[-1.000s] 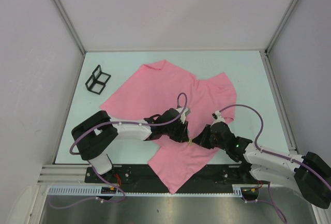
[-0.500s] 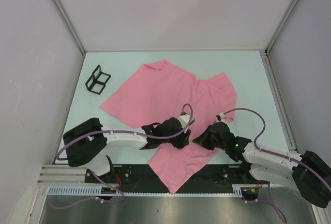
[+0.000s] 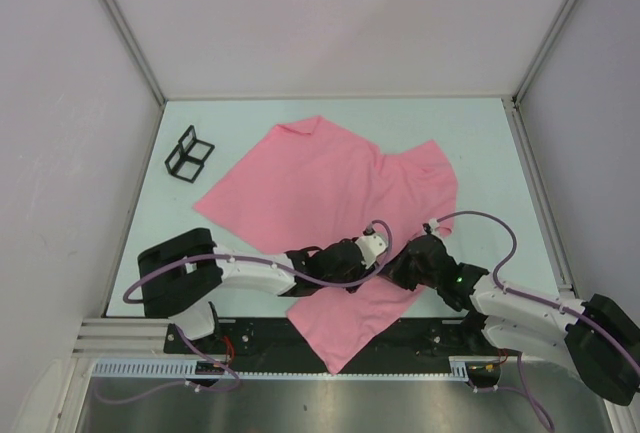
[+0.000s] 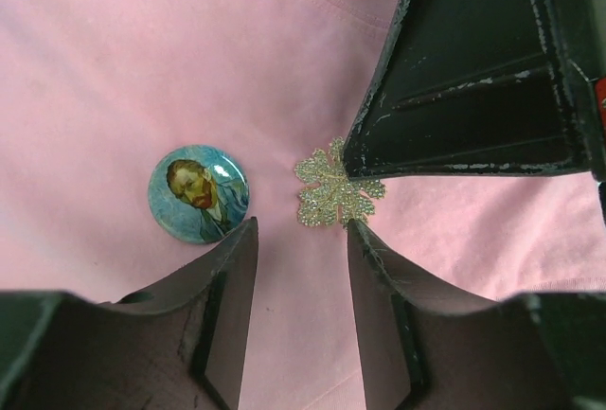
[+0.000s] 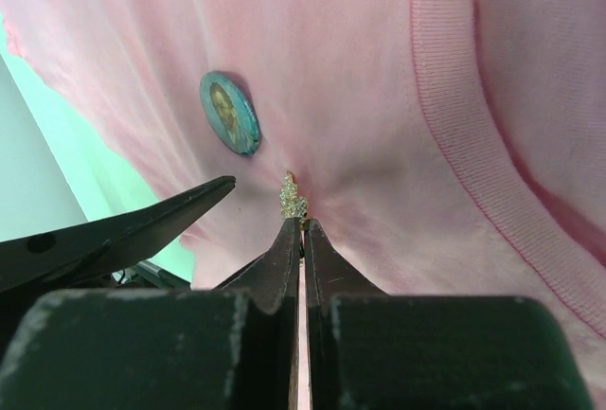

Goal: Remove the brooch from the garment

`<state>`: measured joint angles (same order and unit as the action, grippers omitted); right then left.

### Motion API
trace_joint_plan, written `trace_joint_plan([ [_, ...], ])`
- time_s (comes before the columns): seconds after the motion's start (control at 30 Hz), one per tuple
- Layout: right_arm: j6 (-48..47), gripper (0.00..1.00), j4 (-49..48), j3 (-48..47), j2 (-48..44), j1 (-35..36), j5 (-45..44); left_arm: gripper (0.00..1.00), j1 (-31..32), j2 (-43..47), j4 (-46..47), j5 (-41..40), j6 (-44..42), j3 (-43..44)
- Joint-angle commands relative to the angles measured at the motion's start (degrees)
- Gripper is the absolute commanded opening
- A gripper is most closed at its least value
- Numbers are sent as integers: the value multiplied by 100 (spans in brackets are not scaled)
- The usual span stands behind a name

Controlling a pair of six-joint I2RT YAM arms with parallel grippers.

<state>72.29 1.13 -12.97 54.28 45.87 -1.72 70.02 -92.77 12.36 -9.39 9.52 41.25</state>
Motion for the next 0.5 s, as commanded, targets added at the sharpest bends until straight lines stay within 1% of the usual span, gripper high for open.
trace_joint_plan([
  [0.0, 118, 0, 300, -4, -84, -60, -110, 48, 38, -153, 293, -37, -205, 278],
  [0.13, 171, 0, 309, -4, -93, -69, -101, 53, 47, -206, 407, 173, -187, 287],
  [0.4, 268, 0, 239, 49, -76, -104, -92, 58, 73, -189, 486, 315, -152, 252],
  [0.47, 320, 0, 221, 84, -102, -104, -101, 61, 73, -136, 539, 350, -178, 164],
])
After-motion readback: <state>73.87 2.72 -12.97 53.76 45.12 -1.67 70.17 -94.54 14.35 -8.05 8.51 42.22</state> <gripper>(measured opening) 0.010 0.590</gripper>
